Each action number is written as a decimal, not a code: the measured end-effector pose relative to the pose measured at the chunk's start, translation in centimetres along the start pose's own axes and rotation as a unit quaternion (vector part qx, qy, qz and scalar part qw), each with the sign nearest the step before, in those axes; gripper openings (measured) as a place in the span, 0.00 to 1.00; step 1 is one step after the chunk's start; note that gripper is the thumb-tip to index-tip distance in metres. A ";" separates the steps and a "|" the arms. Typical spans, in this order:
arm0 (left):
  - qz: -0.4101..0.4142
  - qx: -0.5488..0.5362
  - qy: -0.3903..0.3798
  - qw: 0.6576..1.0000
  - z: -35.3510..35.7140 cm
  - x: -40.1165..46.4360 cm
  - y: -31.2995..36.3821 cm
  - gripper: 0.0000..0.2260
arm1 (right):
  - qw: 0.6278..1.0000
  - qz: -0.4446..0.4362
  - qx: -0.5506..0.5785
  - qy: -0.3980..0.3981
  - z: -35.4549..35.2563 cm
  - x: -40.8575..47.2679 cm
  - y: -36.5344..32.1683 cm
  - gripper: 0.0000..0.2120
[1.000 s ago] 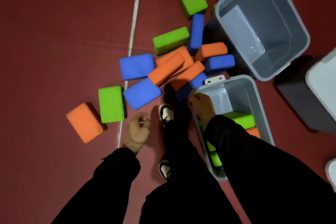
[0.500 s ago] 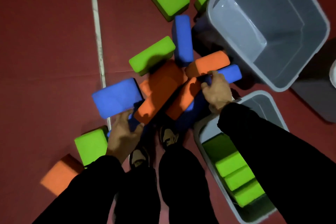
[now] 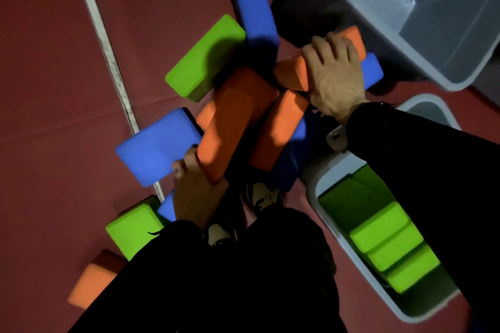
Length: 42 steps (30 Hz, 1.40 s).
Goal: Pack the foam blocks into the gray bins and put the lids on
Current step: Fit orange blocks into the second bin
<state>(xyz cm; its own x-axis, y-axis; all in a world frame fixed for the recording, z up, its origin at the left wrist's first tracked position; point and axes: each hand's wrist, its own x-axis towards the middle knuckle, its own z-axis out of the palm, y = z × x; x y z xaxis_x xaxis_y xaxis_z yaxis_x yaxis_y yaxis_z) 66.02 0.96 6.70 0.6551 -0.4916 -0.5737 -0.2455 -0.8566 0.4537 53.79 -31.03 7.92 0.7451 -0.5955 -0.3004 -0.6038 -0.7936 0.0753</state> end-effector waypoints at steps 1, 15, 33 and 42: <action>0.013 0.016 0.031 0.999 -1.5 -1.1 0.5 0.40 | 1.000 -0.009 0.014 0.014 -1.4 -1.5 0.0 0.43; 0.080 -0.077 0.099 0.989 -14.5 -20.2 12.8 0.29 | 0.906 0.192 0.306 0.220 -19.5 -30.0 7.2 0.38; 0.097 0.030 0.120 0.987 10.7 -36.0 26.0 0.37 | 0.986 0.035 0.152 0.053 -12.0 -43.4 27.5 0.42; 0.069 0.091 0.131 0.985 18.1 -30.0 24.7 0.33 | 0.996 -0.052 0.068 0.002 -8.9 -37.2 24.5 0.43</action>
<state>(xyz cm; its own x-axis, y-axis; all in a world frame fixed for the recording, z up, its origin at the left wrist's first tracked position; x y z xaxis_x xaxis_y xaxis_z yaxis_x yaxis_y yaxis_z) 27.35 -8.28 22.74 0.7626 -0.5691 -0.3075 -0.4545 -0.8097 0.3712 13.84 -29.45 29.40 0.8061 -0.5123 -0.2961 -0.5567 -0.8262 -0.0860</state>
